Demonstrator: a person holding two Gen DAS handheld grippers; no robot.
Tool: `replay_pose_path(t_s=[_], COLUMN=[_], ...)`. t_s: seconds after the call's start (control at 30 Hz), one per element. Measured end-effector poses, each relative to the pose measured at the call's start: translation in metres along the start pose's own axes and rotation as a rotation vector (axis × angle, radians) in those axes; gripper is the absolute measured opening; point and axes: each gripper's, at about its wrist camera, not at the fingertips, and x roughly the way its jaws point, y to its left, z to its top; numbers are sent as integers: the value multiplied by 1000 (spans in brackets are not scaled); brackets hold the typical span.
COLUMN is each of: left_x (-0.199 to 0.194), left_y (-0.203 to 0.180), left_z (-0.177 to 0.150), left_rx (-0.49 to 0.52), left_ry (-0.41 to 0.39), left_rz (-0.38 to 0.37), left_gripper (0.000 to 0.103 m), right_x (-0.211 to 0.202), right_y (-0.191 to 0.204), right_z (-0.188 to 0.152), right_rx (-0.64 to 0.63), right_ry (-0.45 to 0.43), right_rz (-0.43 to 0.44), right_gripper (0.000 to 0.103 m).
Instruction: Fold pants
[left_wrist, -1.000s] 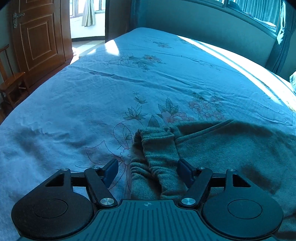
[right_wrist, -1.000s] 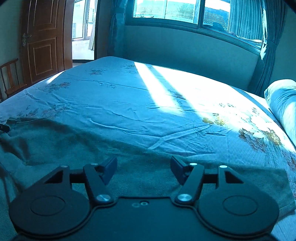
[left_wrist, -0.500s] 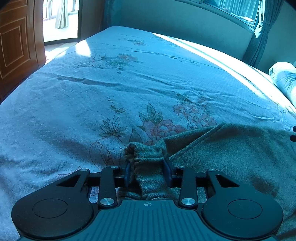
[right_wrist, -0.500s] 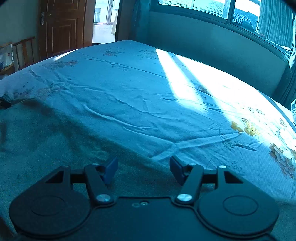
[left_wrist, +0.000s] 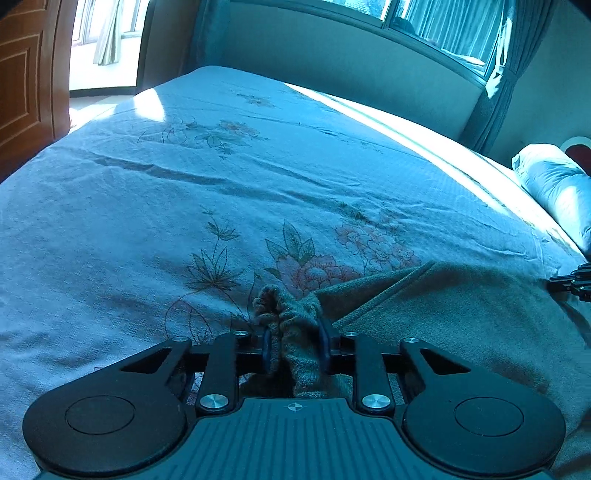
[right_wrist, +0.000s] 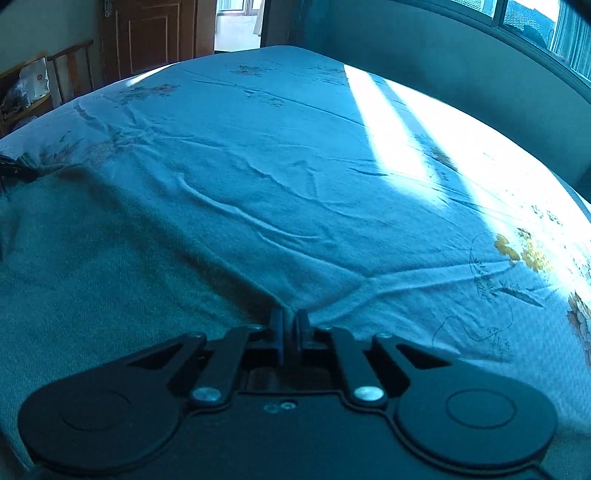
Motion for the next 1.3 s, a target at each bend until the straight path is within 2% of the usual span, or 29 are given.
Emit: replay_pose_path(t_s=[0.07, 0.23, 0.33, 0.43, 0.5, 0.53, 0.6, 0.63, 0.67, 0.73, 0.77, 0.87, 0.97, 1.0, 1.13, 1.27, 1.3], left_x=[-17, -87, -132, -174, -196, -206, -224, -230, -238, -252, -258, -272, -263, -257, -222, -194, -189], left_y=[-3, -4, -5, -10, -11, -10, -3, 0, 4, 6, 7, -3, -21, -27, -38, -33, -31], left_z=[2, 3, -16, -49, -74, -88, -117, -130, -143, -164, -170, -179, -179, -180, -177, -183, -186], left_rx=[30, 66, 78, 109, 110, 92, 23, -16, -47, -121, -168, -296, -391, -412, -524, -626, -654], left_ry=[-43, -244, -328, -368, -349, -342, -303, -287, -270, -232, -231, -253, -239, -221, -159, -102, -107], left_rz=[-7, -138, -199, -208, -177, -160, -100, -54, -25, 44, 51, 33, -25, -36, -61, -73, -100], left_gripper=[18, 17, 17, 17, 18, 22, 44, 60, 64, 64, 64, 64, 64, 64, 64, 64, 64], right_x=[-24, -111, -163, -202, -216, -219, -226, -231, -235, -242, -246, -250, -248, -250, -241, -239, -237], right_y=[2, 25, 49, 82, 109, 120, 132, 133, 133, 130, 128, 121, 109, 108, 98, 102, 103], right_z=[-2, -15, -41, -81, -116, -133, -168, -180, -191, -207, -212, -215, -208, -215, -214, -219, -219], right_rx=[8, -43, -88, -144, -213, -229, -152, -91, -27, 84, 140, 277, 413, 464, 561, 563, 565], right_ry=[-48, -143, -188, -200, -204, -198, -187, -203, -213, -228, -244, -275, -281, -289, -284, -286, -280], right_rz=[4, -22, -44, -55, -76, -99, -108, -99, -95, -114, -122, -147, -163, -161, -164, -167, -165], right_gripper=[0, 0, 0, 0, 0, 5, 20, 26, 28, 28, 28, 28, 28, 28, 29, 29, 29])
